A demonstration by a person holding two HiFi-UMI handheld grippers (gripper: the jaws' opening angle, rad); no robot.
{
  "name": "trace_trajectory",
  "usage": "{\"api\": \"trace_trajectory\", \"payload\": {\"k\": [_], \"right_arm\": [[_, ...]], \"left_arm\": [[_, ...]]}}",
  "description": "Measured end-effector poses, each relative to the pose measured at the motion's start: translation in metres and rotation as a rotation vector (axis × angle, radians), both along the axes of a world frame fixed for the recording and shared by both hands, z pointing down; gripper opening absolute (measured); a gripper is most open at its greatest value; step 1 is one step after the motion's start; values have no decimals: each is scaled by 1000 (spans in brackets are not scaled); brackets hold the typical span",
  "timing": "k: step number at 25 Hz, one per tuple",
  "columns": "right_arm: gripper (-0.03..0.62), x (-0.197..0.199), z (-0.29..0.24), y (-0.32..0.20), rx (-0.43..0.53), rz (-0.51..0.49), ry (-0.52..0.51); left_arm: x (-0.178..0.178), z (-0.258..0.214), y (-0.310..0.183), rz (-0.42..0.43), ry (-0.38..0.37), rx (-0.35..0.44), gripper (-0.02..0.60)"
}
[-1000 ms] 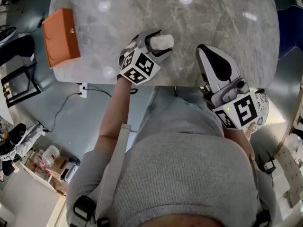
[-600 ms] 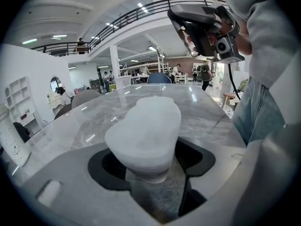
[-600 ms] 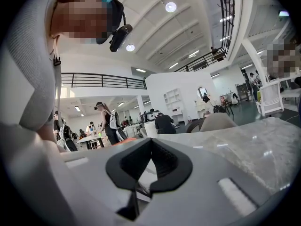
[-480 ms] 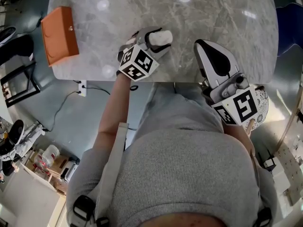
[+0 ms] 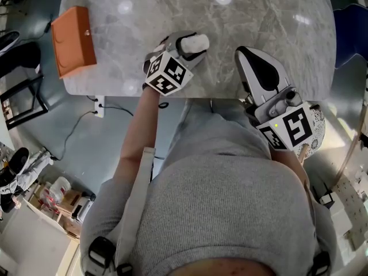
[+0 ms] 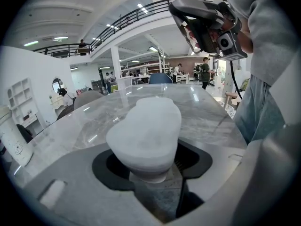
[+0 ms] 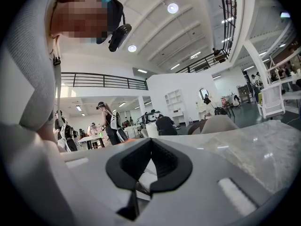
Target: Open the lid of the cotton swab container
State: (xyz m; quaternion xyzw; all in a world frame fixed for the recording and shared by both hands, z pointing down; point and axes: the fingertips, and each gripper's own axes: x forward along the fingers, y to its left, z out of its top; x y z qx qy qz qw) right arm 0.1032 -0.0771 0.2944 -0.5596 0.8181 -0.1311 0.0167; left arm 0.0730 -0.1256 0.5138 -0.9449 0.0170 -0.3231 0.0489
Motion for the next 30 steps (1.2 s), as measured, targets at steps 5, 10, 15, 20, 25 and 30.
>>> {"api": "trace_trajectory", "payload": {"k": [5, 10, 15, 20, 25, 30], "right_arm": [[-2, -1, 0, 1, 3, -7, 3], [-2, -3, -1, 3, 6, -21, 2], [-2, -5, -3, 1, 20, -40, -2], [-1, -8, -4, 5, 25, -58, -7], [-2, -12, -8, 3, 39, -78, -10], [-2, -17, -10, -2, 54, -100, -14]], "left_arm": [[0, 0, 5, -18, 13, -5, 249], [-1, -4, 12, -33, 23, -9, 247], [-4, -14, 8, -61, 23, -8, 247], [-9, -29, 10, -88, 26, -2, 245], [-10, -42, 17, -83, 23, -4, 245], [-12, -58, 20, -84, 38, -22, 245]]}}
